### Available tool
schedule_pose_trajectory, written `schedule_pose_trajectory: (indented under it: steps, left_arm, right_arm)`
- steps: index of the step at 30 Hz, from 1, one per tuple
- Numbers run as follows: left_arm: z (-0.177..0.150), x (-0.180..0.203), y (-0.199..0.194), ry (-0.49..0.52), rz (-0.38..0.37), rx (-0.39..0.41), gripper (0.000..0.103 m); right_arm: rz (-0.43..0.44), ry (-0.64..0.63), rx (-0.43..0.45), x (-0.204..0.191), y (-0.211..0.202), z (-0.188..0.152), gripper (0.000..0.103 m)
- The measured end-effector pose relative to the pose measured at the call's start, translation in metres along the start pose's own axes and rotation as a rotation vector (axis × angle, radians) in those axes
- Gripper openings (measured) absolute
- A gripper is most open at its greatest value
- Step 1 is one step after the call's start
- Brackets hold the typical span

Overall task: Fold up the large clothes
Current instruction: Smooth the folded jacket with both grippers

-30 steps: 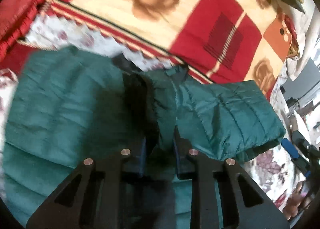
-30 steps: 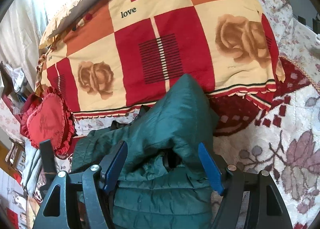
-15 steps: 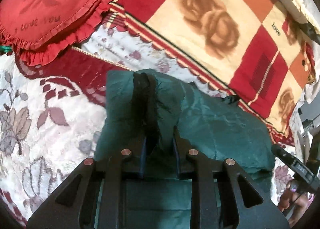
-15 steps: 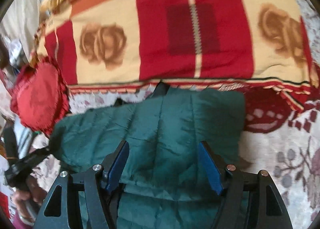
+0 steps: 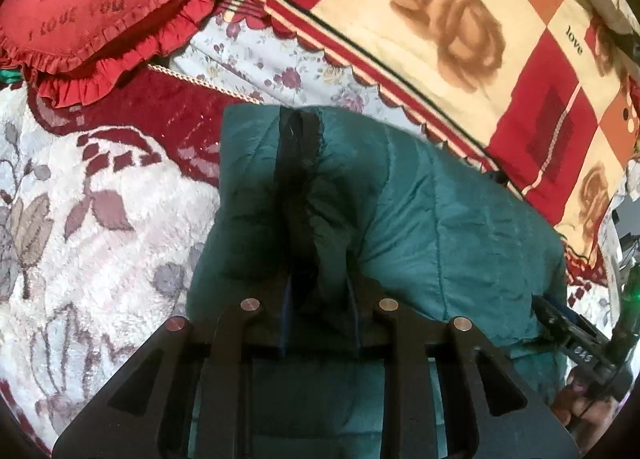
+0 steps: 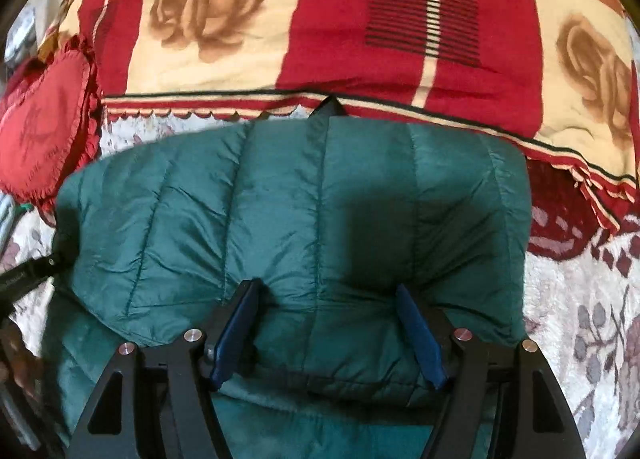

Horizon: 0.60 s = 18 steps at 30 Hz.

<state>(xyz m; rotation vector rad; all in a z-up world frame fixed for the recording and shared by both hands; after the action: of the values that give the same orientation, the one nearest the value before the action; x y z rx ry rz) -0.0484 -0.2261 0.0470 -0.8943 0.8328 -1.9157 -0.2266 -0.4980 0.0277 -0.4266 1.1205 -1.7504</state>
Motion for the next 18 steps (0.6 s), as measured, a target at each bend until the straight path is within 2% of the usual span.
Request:
schedule_pose_trajectory:
  steps: [3,5,6,7,9,11,18]
  left_arm:
    - [0.007,-0.002,-0.026,-0.007,-0.011,0.058,0.036]
    - [0.013,-0.002,-0.045,0.005,0.021,0.121,0.050]
    - [0.016,0.000,-0.054,0.013,0.025,0.158,0.063]
    - [0.018,0.003,-0.059,0.020,0.025,0.185,0.071]
    - [0.022,0.010,-0.066,0.044,0.031,0.216,0.072]
    - [0.024,0.017,-0.062,0.065,0.040,0.213,0.072]
    - [0.017,0.006,0.003,0.086,0.180,0.061,0.072]
  right_arm:
    - [0.032,0.024,0.059,0.004,-0.031,0.003,0.069]
    - [0.005,0.016,0.105,0.007,-0.047,0.007,0.069]
    - [-0.013,0.010,0.113,0.008,-0.050,0.010,0.069]
    - [-0.022,0.009,0.115,0.009,-0.050,0.013,0.069]
    - [-0.039,0.025,0.110,0.013,-0.047,0.019,0.069]
    - [-0.047,0.046,0.104,0.015,-0.039,0.024,0.069]
    - [-0.120,0.036,0.080,0.026,0.001,0.025,0.070]
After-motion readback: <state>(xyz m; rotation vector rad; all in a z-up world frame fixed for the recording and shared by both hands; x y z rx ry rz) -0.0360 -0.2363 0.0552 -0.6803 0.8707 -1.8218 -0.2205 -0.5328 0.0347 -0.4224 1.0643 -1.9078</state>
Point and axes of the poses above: each gripper's, at about its wrist camera, not at the fingertips, and y roughly the way its jaws point, x to its right, z to its top, the point moved 5 cm from there along y, roughly the way its jaws point, and after that the axes turned 3 degrees about y, right-handed, at the moved point
